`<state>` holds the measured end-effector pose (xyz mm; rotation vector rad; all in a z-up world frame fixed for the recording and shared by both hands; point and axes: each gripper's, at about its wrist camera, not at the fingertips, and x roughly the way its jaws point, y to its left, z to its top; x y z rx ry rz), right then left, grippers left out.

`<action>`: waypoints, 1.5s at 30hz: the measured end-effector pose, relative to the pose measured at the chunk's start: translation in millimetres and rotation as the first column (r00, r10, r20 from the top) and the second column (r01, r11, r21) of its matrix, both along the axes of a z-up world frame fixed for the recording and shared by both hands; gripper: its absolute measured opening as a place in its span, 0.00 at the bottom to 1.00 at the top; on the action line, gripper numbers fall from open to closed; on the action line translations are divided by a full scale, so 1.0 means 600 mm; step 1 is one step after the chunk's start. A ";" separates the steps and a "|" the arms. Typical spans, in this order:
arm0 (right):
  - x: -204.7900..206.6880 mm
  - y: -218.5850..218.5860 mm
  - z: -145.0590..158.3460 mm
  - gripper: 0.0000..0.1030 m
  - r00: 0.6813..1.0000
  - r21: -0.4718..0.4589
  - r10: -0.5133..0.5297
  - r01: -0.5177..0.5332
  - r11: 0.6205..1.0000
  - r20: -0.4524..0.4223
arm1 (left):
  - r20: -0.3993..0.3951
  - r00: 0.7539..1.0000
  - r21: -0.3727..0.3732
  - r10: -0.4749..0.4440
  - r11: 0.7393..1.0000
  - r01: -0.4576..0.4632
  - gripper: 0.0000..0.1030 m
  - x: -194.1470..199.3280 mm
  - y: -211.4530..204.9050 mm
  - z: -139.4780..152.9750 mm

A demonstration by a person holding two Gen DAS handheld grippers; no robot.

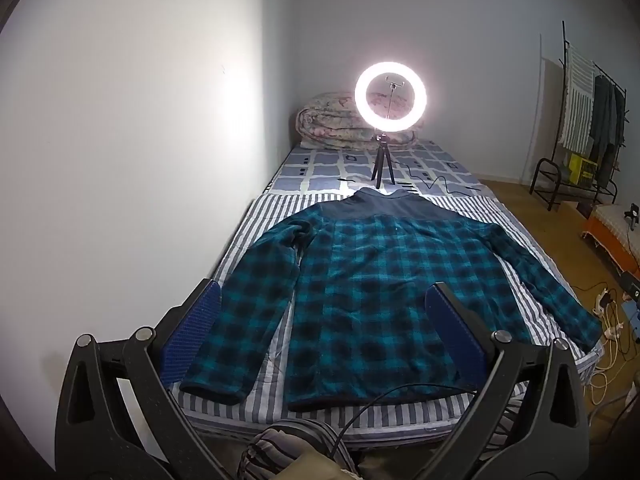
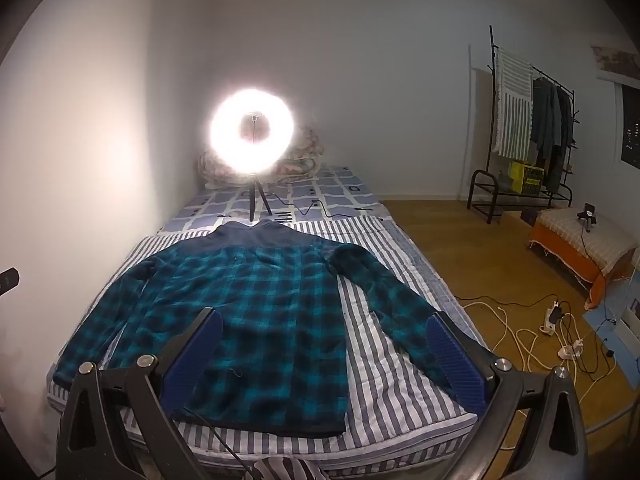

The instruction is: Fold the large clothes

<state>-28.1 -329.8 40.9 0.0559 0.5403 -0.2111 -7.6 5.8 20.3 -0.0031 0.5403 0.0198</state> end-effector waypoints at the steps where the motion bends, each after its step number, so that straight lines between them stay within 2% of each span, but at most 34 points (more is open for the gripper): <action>1: 0.004 0.007 -0.006 1.00 1.000 -0.006 -0.008 0.008 1.000 -0.001 | 0.001 1.000 -0.002 0.000 1.000 0.000 1.00 -0.001 0.000 0.001; 19: 0.001 0.001 0.004 1.00 0.994 -0.057 -0.113 0.113 0.992 0.005 | -0.009 1.000 -0.032 0.004 0.999 -0.004 1.00 -0.002 0.013 -0.003; 45: 0.006 0.009 0.010 1.00 0.994 -0.067 -0.109 0.110 0.992 0.010 | -0.009 1.000 -0.034 0.018 0.999 -0.018 1.00 -0.001 0.029 -0.023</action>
